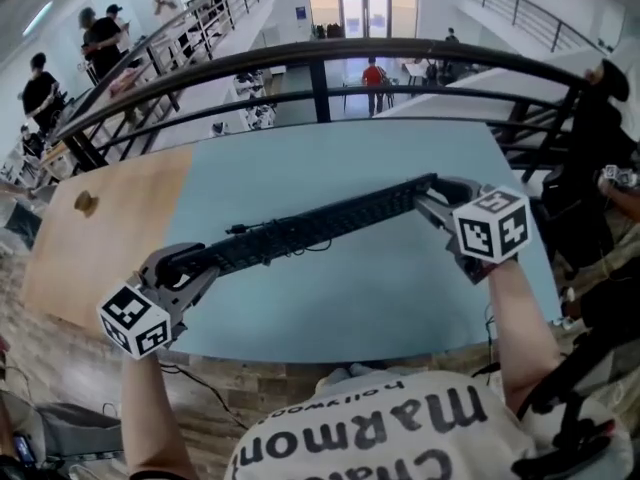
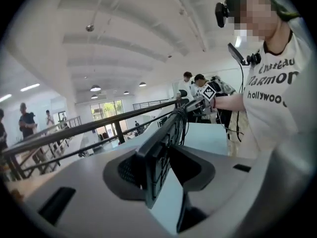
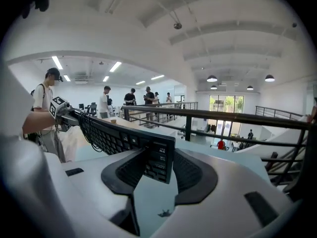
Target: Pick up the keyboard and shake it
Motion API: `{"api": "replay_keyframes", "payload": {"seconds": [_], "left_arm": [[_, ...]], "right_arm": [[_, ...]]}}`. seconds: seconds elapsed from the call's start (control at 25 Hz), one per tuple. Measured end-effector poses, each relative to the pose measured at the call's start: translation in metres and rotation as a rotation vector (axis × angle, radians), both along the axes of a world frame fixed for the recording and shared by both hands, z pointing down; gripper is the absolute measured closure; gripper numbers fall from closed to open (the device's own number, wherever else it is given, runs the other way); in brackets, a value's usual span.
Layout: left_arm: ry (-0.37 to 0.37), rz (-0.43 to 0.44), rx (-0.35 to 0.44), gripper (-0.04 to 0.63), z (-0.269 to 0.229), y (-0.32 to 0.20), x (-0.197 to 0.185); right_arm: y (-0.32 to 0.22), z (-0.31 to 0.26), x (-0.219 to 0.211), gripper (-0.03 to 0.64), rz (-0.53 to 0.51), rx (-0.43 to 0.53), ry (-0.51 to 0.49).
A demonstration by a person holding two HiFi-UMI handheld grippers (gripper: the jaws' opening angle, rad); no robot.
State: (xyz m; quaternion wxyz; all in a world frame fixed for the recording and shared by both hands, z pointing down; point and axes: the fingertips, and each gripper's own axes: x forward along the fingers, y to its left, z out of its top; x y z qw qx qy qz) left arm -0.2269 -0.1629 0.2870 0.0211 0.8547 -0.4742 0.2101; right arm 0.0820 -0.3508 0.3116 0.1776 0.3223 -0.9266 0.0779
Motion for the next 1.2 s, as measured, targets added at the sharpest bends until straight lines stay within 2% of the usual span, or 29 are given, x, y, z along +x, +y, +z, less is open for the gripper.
{"api": "replay_keyframes", "payload": {"seconds": [0.2,0.32,0.64,0.8,1.0,1.2], "left_arm": [[-0.223,0.044,0.122,0.471,-0.037,-0.008,0.004],[-0.326,0.041,0.196,0.486,-0.062,-0.009,0.005],[-0.446,0.008,0.409,0.503,-0.134,-0.003,0.015],[-0.511,-0.017,0.508,0.505,-0.174,-0.007,0.033],[-0.678,-0.042,0.591,0.511,-0.195,-0.014,0.017],[-0.823,-0.079,0.681,0.512,-0.228,-0.014,0.026]], "right_arm": [[-0.010,-0.072,-0.003,0.431,0.003,0.186,-0.024],[-0.009,-0.116,-0.006,0.431,-0.014,0.314,-0.037],[0.002,-0.219,0.001,0.430,-0.013,0.591,-0.065],[0.001,-0.267,0.016,0.431,-0.018,0.686,-0.063],[-0.001,-0.287,0.005,0.443,-0.008,0.780,-0.068],[-0.002,-0.306,0.017,0.460,0.015,0.833,-0.095]]}}
